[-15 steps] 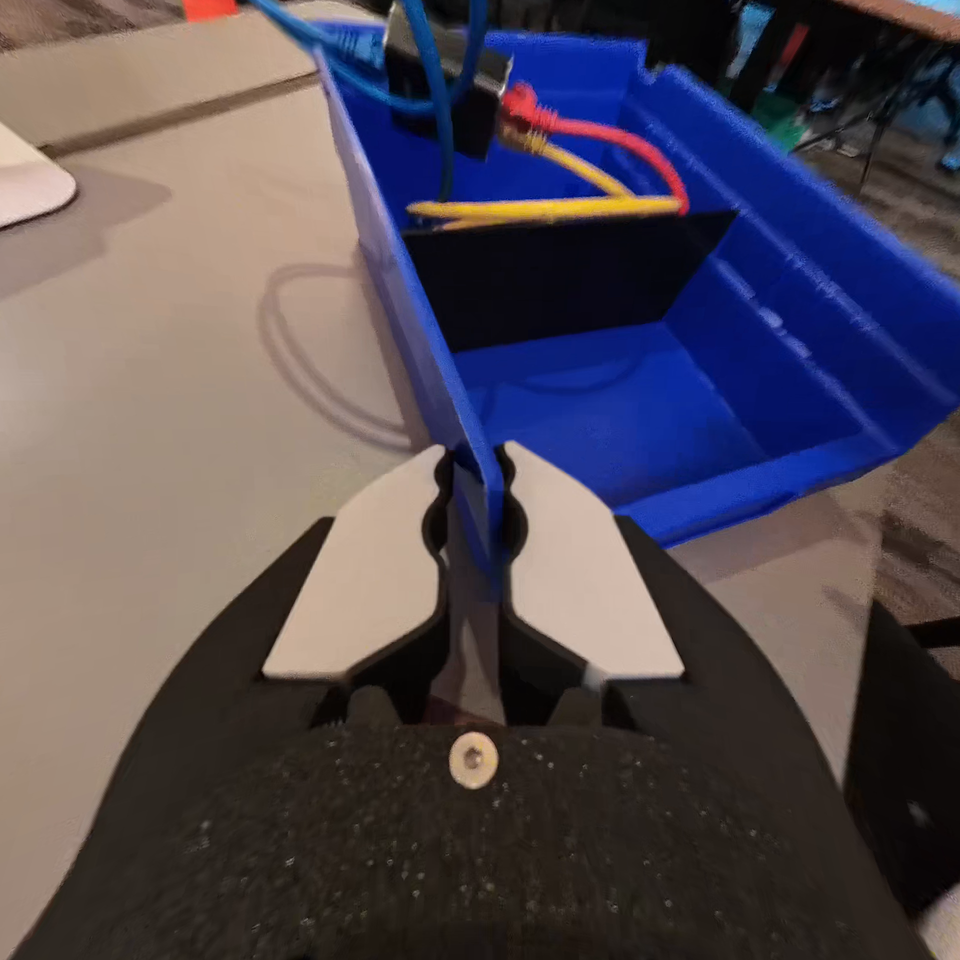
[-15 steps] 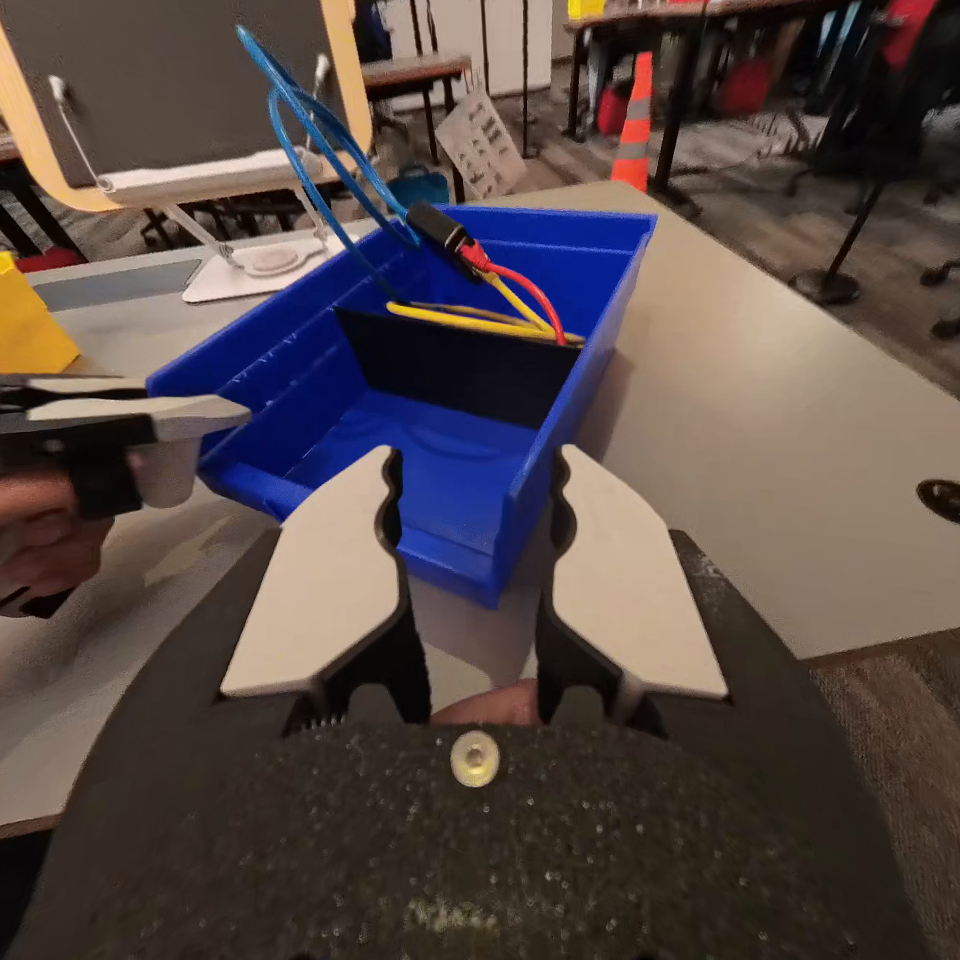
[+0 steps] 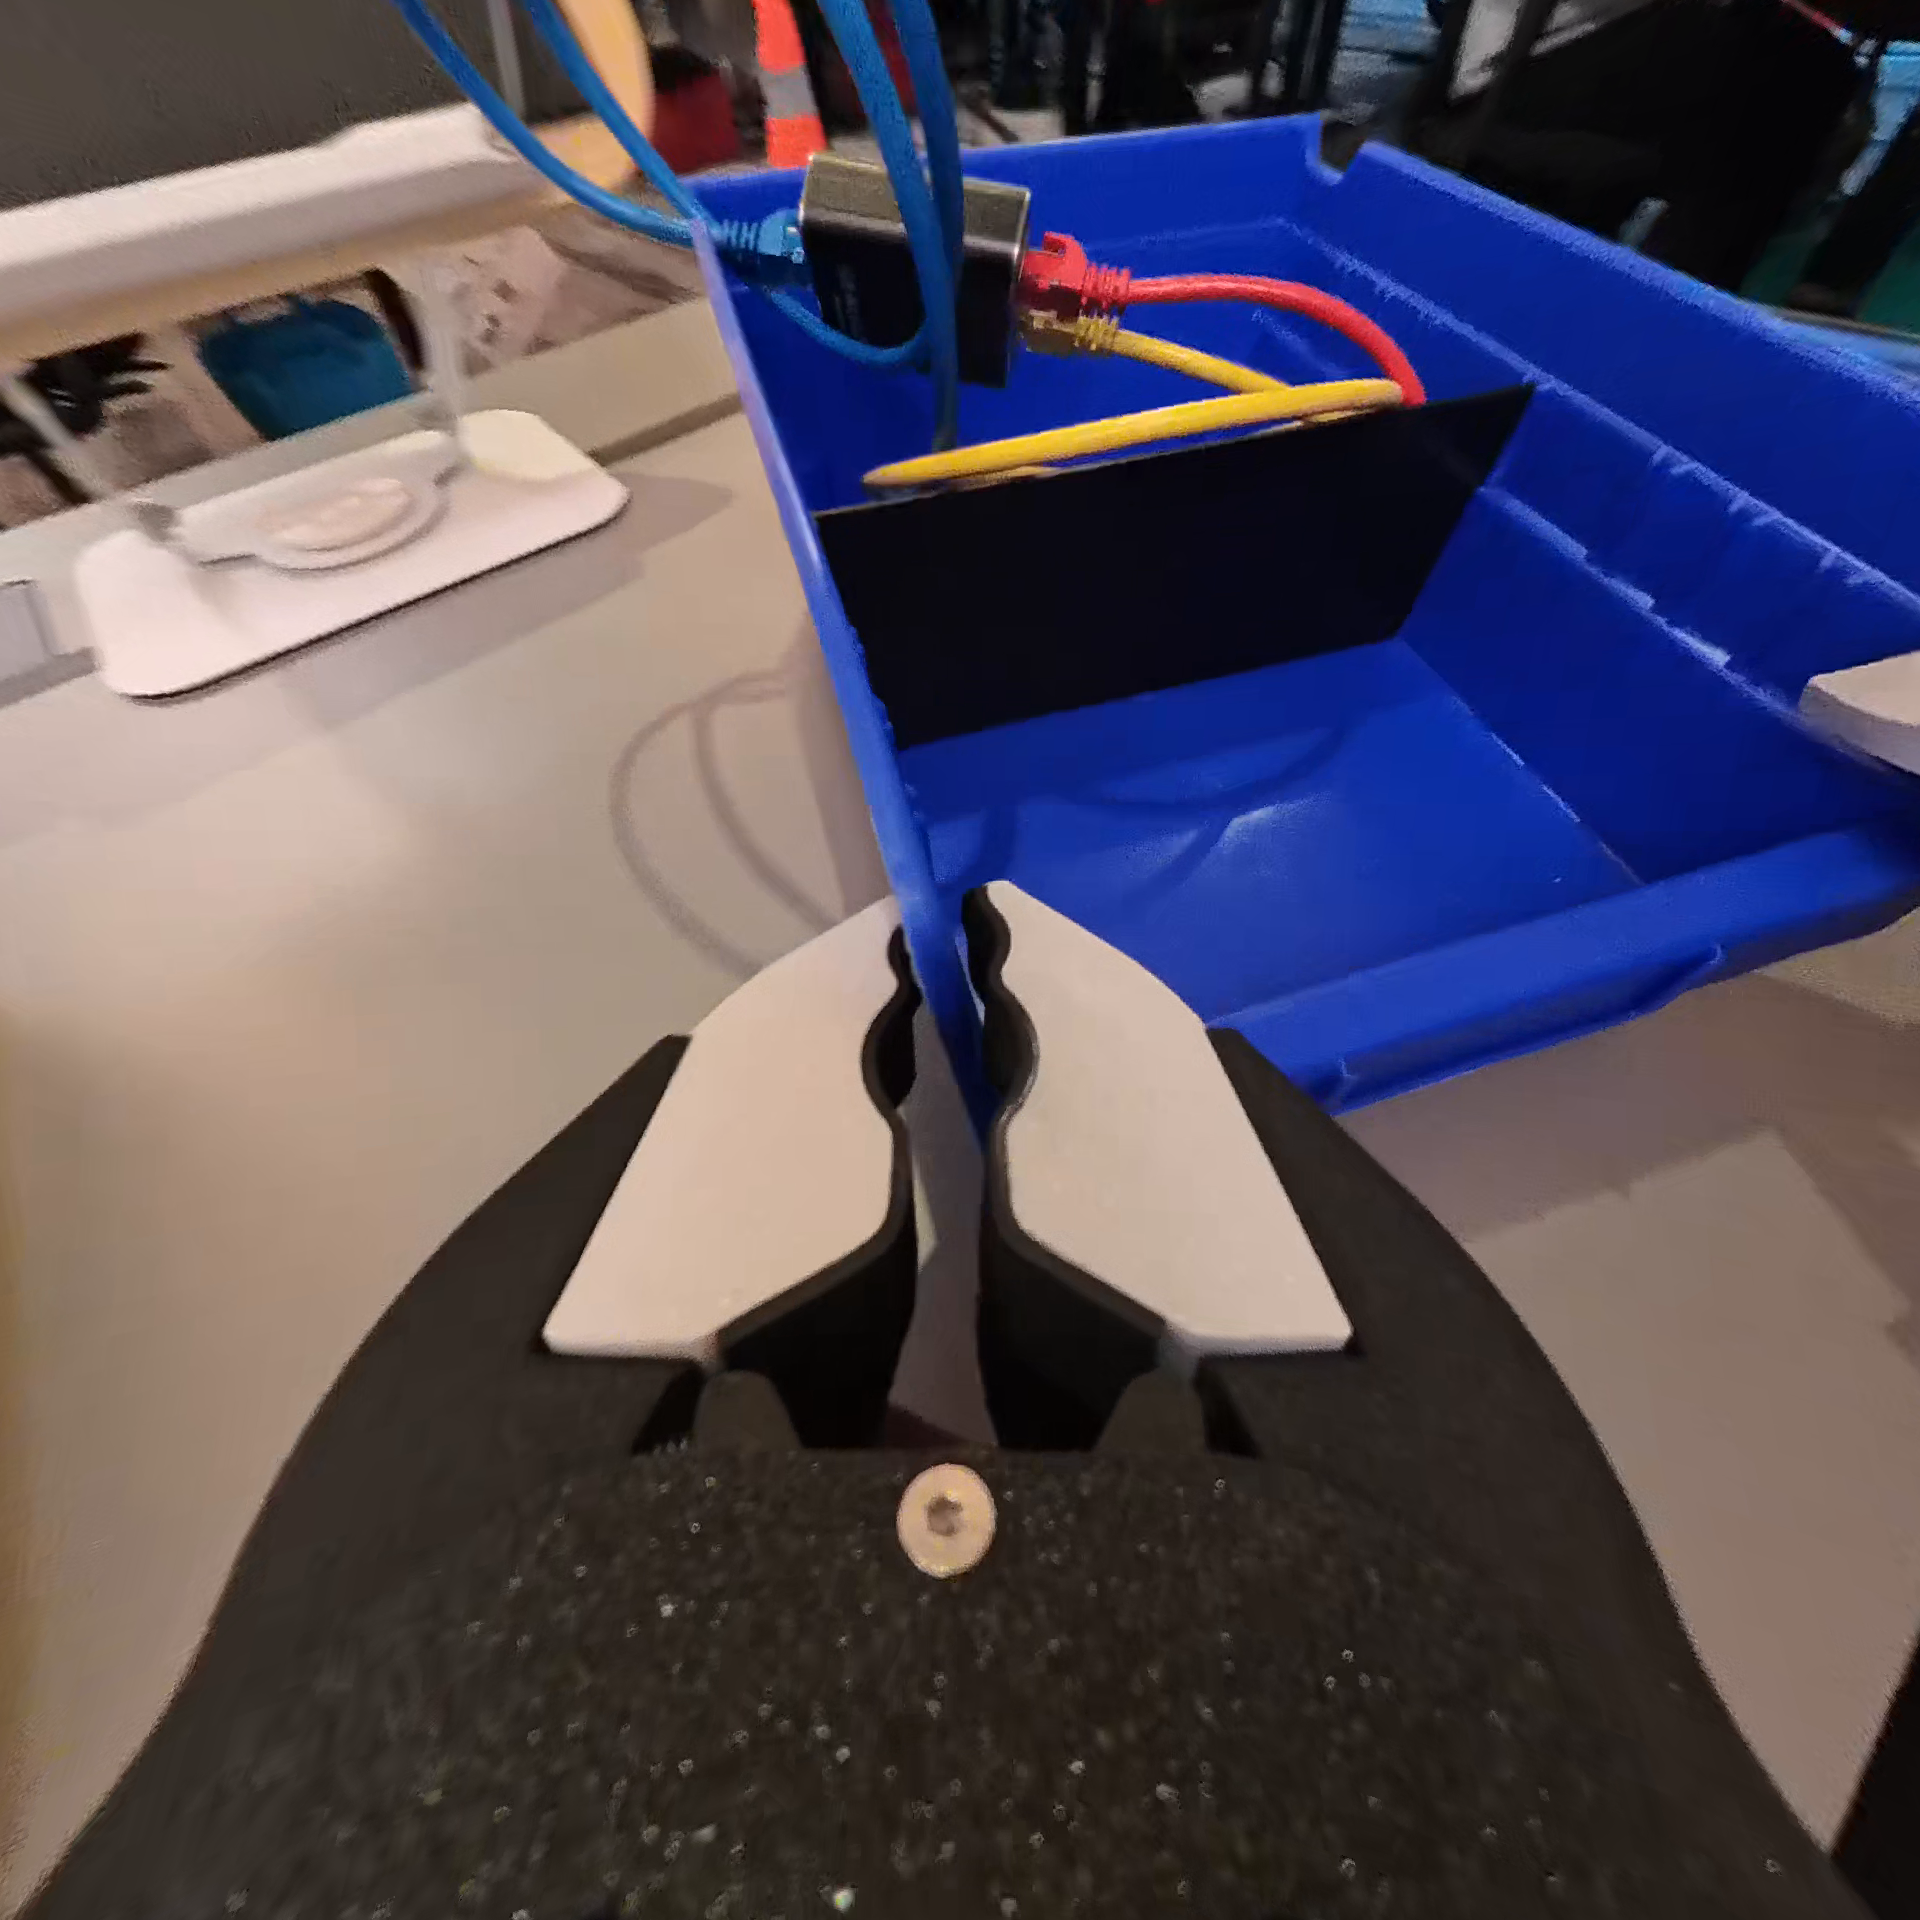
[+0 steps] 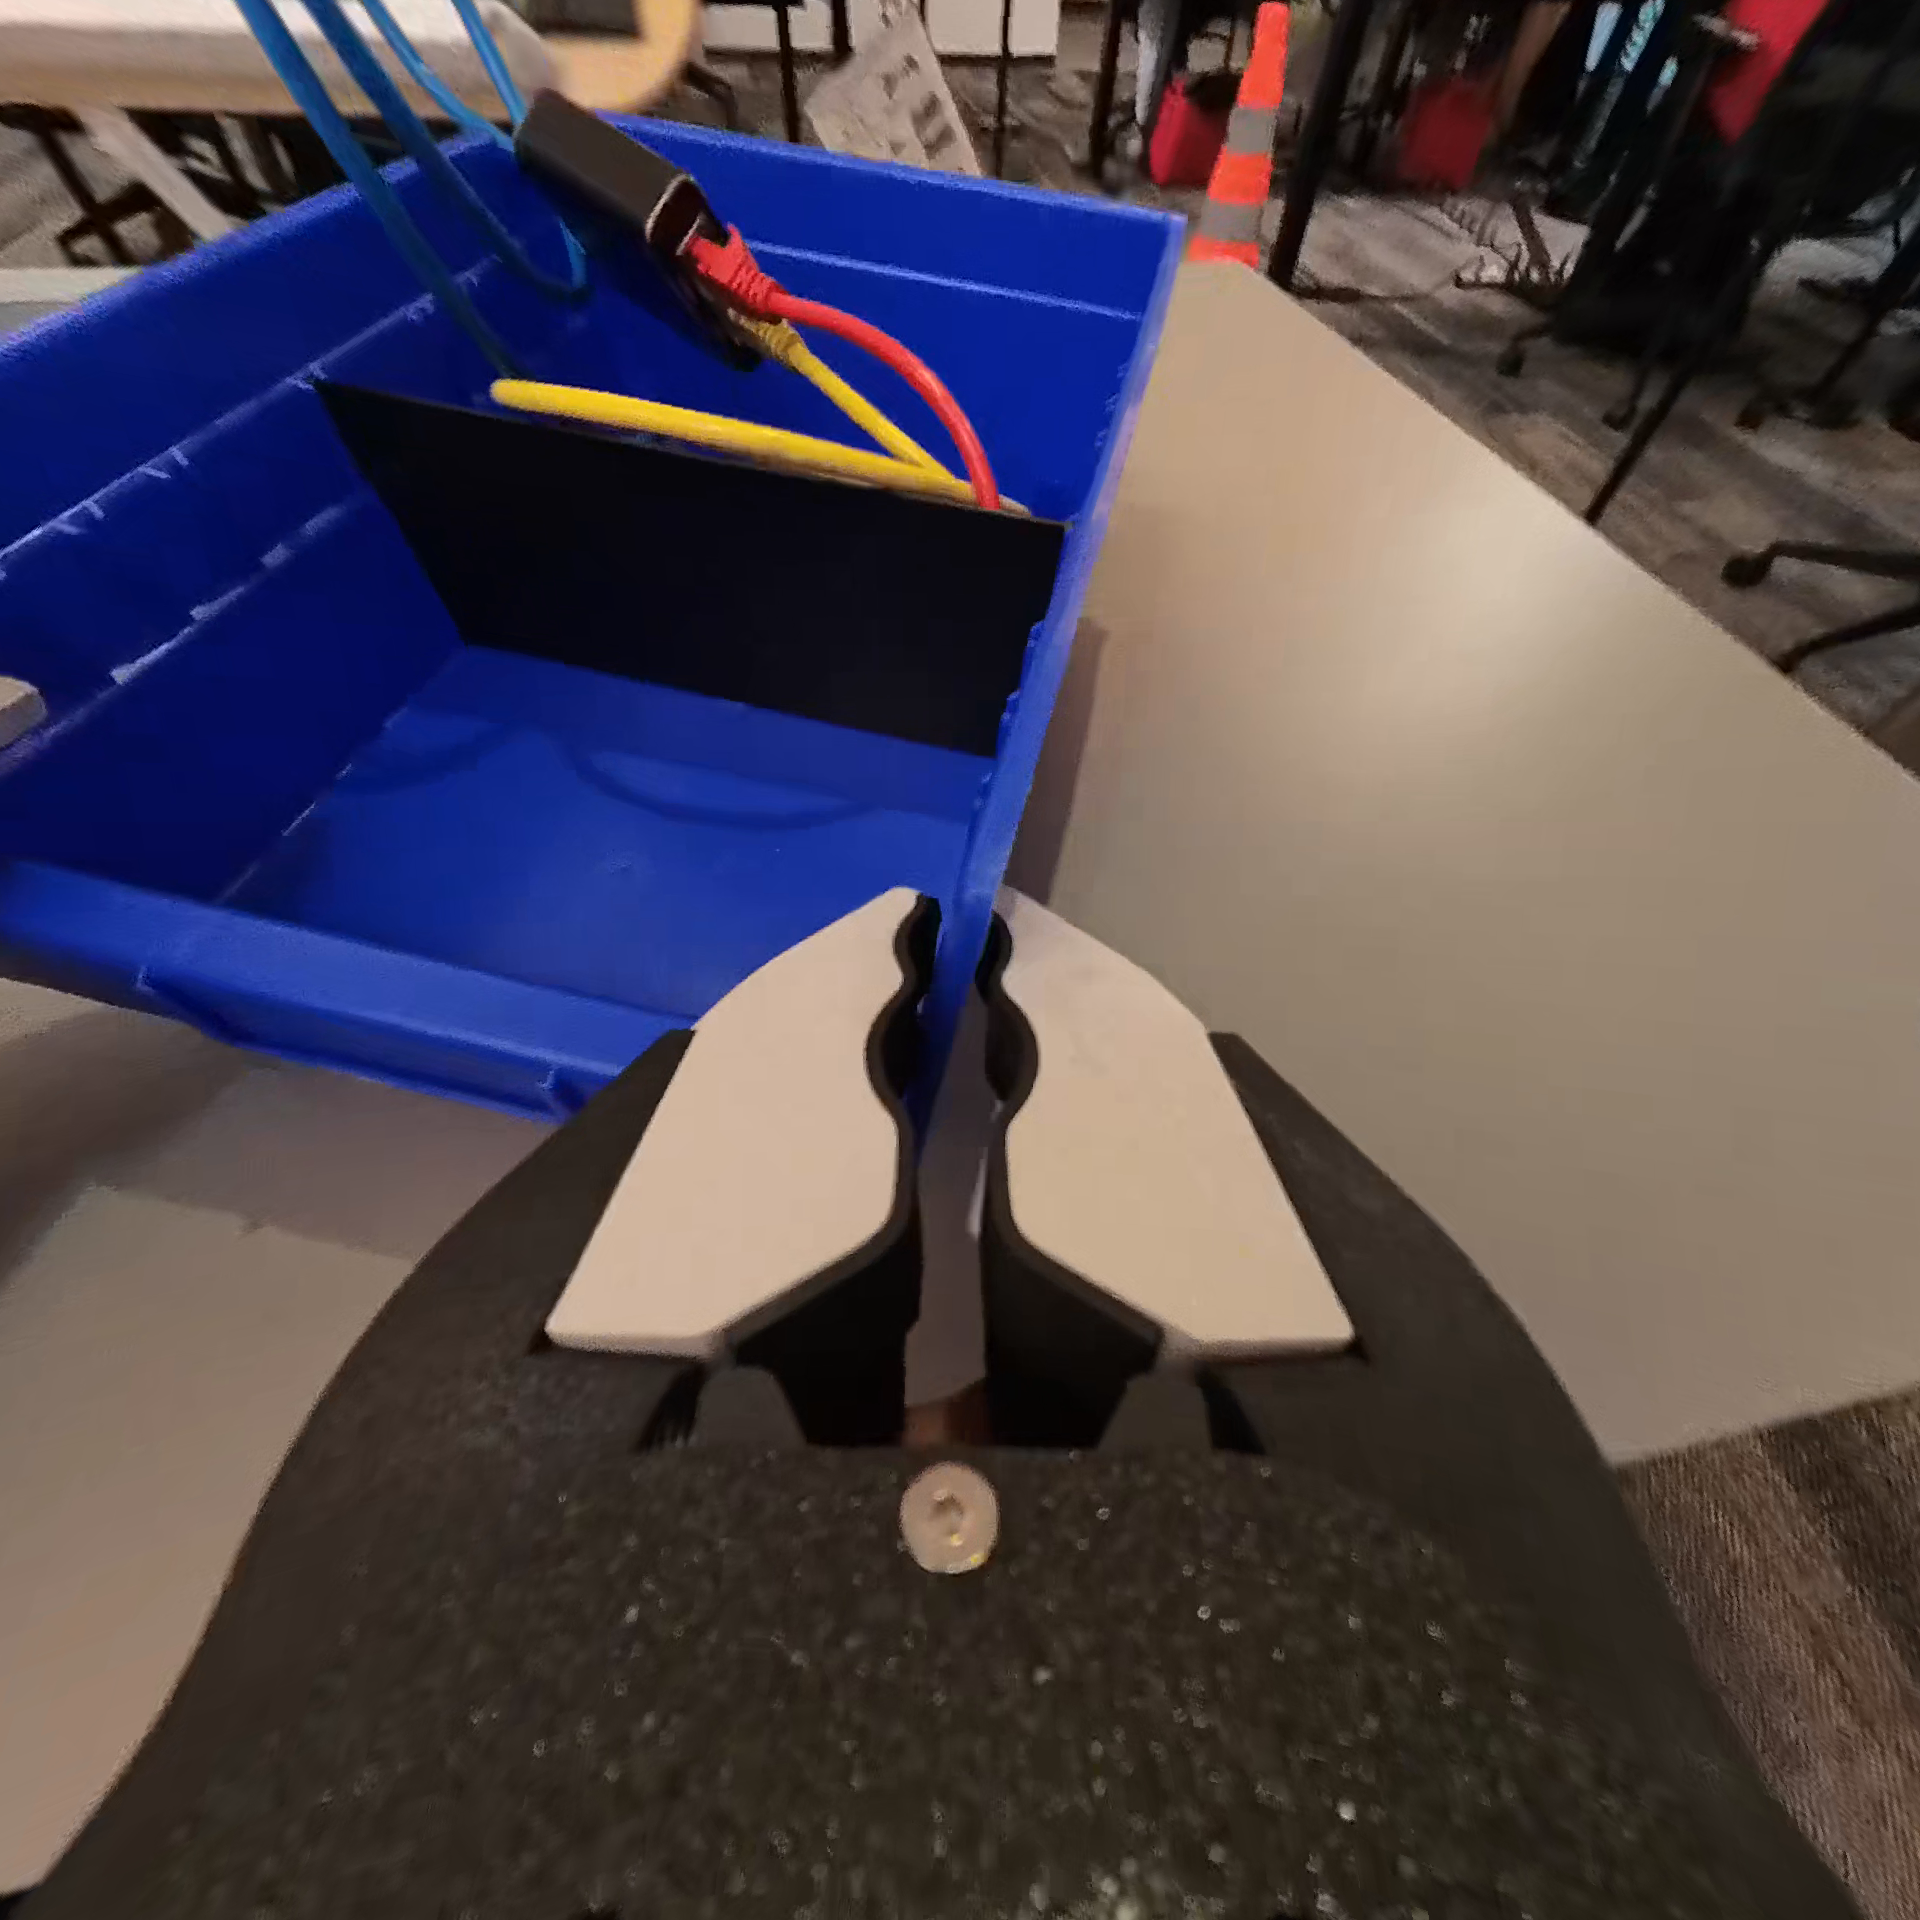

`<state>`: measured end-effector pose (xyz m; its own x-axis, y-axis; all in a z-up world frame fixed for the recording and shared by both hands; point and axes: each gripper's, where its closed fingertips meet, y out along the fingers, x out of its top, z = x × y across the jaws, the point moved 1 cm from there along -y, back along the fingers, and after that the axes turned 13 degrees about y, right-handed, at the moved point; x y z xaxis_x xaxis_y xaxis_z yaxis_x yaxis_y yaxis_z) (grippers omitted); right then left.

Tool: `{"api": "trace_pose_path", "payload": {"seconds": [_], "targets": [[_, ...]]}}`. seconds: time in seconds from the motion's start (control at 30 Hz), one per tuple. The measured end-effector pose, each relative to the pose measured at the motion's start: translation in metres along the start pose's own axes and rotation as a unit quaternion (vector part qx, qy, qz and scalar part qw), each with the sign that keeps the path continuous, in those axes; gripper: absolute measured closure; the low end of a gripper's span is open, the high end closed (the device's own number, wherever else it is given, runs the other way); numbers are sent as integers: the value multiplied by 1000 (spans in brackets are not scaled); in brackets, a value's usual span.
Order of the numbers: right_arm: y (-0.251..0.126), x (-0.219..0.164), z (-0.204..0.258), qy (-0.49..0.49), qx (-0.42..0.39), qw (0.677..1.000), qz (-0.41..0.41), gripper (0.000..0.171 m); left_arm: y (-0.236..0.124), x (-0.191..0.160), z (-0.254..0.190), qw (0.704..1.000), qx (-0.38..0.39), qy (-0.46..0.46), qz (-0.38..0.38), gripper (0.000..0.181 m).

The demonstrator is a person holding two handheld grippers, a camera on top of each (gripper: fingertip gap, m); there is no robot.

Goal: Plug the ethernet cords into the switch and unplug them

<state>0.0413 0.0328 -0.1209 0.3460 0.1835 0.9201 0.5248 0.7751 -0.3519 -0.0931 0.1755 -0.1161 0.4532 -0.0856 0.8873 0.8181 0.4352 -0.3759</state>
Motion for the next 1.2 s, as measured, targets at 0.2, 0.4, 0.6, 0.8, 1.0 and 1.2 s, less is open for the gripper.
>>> {"api": "trace_pose_path", "payload": {"seconds": [0.2,0.4,0.6,0.8,1.0,1.2], "targets": [[16,4,71,-40,81,996,-13,165,-42,-24,57,996,89,-17,11,175],[44,-10,134,-88,150,984,25,164,-62,-67,102,988,127,-62,59,176],[65,-6,119,-44,136,989,46,168,-59,-63,81,994,89,-13,58,167],[65,-9,88,-24,167,979,116,102,-121,-31,114,978,200,36,-42,163],[37,17,98,-49,199,978,26,123,-242,-74,239,912,385,-93,-109,157],[5,32,143,-102,248,963,-32,122,-252,-181,299,910,316,-269,5,126]]}}
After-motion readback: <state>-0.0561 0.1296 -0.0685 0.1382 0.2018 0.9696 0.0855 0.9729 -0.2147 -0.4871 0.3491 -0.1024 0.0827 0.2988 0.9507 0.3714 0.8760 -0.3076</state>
